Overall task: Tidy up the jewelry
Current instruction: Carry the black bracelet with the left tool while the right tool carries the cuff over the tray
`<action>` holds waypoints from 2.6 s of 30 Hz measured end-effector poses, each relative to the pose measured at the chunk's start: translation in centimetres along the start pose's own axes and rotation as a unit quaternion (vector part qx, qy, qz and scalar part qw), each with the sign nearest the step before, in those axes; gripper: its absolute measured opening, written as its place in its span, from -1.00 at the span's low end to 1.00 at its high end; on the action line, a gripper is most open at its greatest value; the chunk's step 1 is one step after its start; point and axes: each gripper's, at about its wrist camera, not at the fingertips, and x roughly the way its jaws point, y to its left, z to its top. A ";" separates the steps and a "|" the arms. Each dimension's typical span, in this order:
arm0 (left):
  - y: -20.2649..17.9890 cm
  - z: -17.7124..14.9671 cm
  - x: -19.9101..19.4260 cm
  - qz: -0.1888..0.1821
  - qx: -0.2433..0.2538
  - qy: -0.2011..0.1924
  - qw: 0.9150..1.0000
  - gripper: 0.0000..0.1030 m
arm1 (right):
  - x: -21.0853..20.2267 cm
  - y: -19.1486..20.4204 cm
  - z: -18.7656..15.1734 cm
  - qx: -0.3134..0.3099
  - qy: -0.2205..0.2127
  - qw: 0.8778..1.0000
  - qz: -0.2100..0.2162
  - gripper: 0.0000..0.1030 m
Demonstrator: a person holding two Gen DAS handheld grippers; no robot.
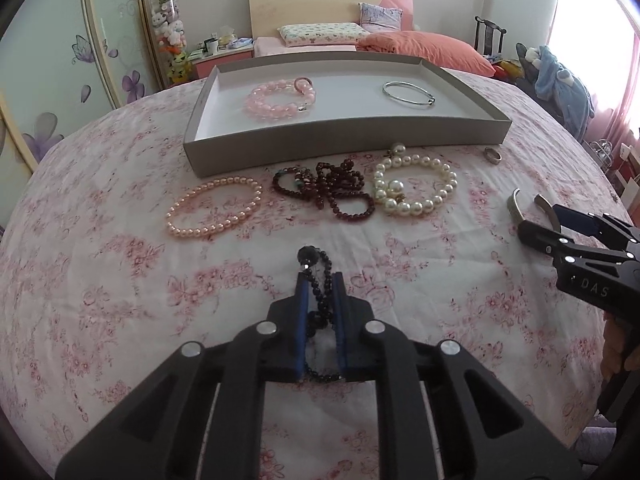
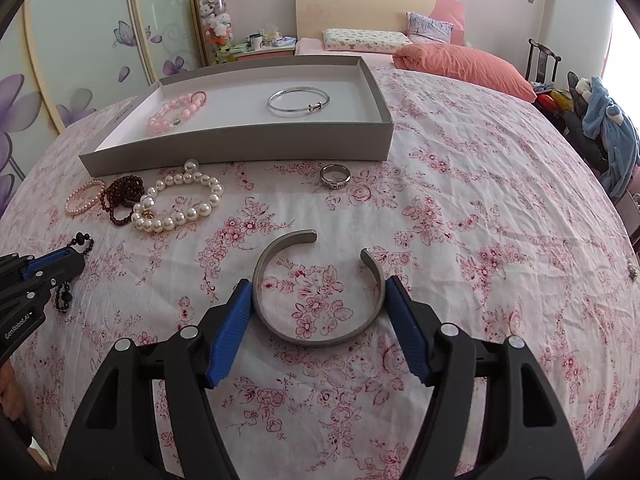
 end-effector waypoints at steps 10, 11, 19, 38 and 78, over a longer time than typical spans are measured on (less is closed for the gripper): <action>0.8 -0.1 -0.2 -0.005 -0.018 -0.001 1.000 -0.88 | -0.1 0.0 -0.1 0.001 -0.002 1.000 0.005 0.29; 1.2 -0.1 -0.3 -0.006 -0.024 -0.002 1.000 -0.88 | -0.2 -0.1 -0.2 0.005 -0.003 1.000 0.010 0.29; 2.8 -0.5 -1.6 -0.011 -0.050 -0.019 0.998 -0.88 | -1.3 0.3 -0.5 0.011 -0.024 0.999 0.026 0.29; 2.1 0.6 -6.1 0.006 -0.055 -0.111 0.992 -0.88 | -5.4 2.9 0.2 -0.018 -0.115 0.992 0.043 0.29; 1.1 8.2 -7.0 0.044 -0.031 -0.216 0.975 -0.88 | -7.5 3.8 8.3 -0.035 -0.271 0.962 0.017 0.29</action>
